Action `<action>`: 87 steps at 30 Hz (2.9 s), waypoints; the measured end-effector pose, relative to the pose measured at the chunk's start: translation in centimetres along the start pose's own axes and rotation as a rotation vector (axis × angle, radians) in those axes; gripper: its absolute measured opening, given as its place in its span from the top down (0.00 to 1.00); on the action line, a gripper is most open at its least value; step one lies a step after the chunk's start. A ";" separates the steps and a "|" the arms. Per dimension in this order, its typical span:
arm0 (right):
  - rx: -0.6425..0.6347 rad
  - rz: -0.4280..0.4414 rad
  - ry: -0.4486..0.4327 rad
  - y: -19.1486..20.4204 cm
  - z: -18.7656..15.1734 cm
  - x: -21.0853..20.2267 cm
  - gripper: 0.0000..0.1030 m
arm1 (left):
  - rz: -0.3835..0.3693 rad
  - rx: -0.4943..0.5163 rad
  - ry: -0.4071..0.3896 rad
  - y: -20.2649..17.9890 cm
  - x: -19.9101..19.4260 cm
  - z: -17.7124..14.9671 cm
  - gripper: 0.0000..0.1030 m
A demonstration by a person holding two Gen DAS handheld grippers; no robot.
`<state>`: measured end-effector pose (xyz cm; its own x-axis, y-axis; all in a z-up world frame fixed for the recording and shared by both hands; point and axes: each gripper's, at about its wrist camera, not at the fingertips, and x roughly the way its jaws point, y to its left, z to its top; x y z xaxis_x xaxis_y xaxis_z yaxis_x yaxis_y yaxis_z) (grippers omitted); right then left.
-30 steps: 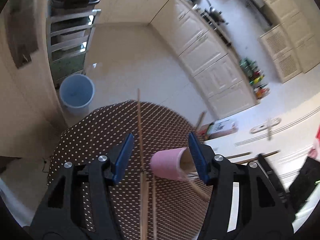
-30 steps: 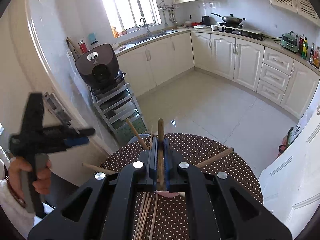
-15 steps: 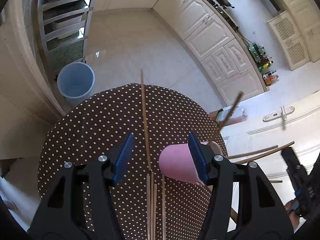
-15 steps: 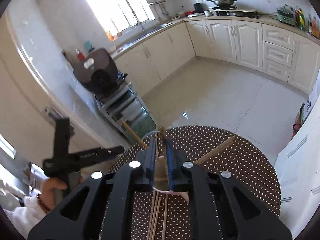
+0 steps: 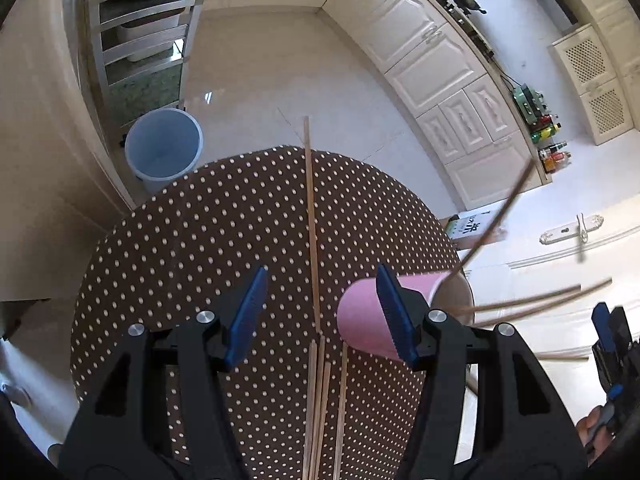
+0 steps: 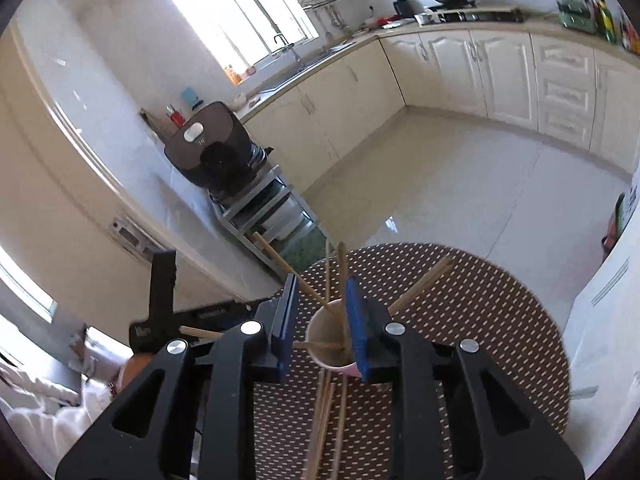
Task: Organize utensils
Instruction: 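Lower the left gripper to the chopstick pile and close on one, then lift the chopstick with the left gripper and drop it into the cup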
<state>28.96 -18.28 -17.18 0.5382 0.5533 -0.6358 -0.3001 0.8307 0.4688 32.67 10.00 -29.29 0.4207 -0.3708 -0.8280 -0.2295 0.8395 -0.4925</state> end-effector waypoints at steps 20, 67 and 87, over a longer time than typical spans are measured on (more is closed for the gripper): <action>-0.076 -0.063 -0.017 2.8 -8.0 -1.9 0.77 | 0.043 0.098 0.132 0.2 1.9 -9.3 0.45; -0.066 -0.197 0.524 -0.7 -15.2 17.6 0.83 | 0.265 0.265 0.245 -2.4 8.4 -11.1 0.84; -0.045 -0.183 0.502 2.1 -14.3 19.3 0.96 | 0.135 0.203 0.150 -0.2 2.0 -12.4 0.94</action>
<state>27.42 -4.95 -37.26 0.1453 0.3513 -0.9249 -0.2763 0.9121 0.3030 22.67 4.17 -34.17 0.2601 -0.2918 -0.9204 -0.0877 0.9422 -0.3235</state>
